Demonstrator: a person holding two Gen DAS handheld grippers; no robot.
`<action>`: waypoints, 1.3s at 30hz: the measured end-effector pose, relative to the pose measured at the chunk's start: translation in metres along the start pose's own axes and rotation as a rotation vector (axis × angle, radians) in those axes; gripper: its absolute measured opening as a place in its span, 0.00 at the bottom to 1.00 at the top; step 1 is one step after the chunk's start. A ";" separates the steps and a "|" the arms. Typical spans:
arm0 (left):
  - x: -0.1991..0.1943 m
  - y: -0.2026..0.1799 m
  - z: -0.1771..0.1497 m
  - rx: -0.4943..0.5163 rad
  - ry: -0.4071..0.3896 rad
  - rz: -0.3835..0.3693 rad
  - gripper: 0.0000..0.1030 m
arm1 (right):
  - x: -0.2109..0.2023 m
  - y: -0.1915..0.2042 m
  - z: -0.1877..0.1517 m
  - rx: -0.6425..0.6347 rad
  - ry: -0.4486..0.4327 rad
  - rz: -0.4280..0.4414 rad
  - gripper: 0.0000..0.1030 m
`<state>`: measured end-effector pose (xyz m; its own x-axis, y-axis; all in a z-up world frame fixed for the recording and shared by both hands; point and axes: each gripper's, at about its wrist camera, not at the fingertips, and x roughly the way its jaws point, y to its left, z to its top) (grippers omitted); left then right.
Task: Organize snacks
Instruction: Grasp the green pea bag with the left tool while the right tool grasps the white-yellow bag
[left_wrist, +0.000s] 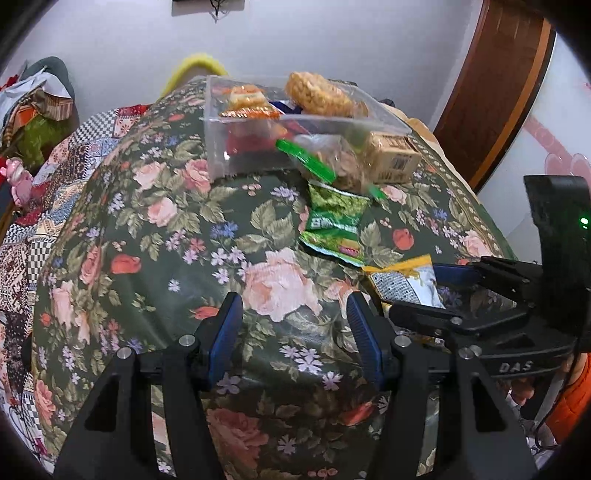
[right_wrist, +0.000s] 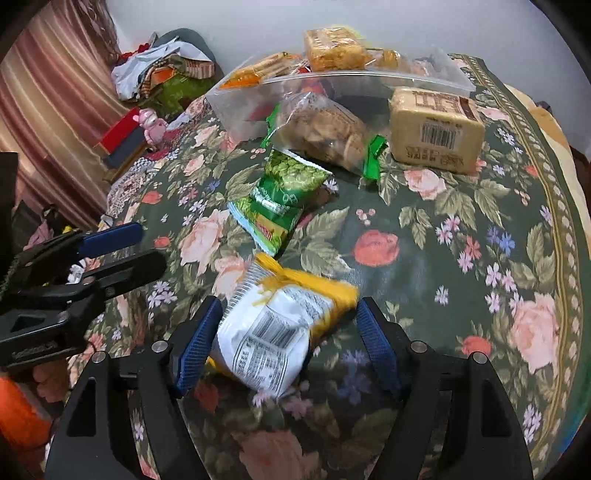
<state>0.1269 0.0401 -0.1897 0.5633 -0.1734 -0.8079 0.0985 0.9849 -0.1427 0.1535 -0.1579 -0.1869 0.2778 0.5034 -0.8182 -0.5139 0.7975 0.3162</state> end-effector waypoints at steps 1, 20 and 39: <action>0.002 -0.001 -0.001 0.003 0.005 0.000 0.57 | -0.001 0.001 -0.002 -0.008 -0.001 -0.001 0.69; 0.058 -0.034 0.045 0.043 0.058 -0.049 0.57 | -0.035 -0.036 0.007 0.053 -0.150 -0.086 0.38; 0.071 -0.043 0.053 0.100 -0.025 0.004 0.39 | -0.050 -0.059 0.016 0.098 -0.209 -0.097 0.38</action>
<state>0.2066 -0.0149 -0.2104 0.5844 -0.1709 -0.7933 0.1772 0.9809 -0.0808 0.1832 -0.2250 -0.1574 0.4891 0.4731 -0.7328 -0.3987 0.8685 0.2945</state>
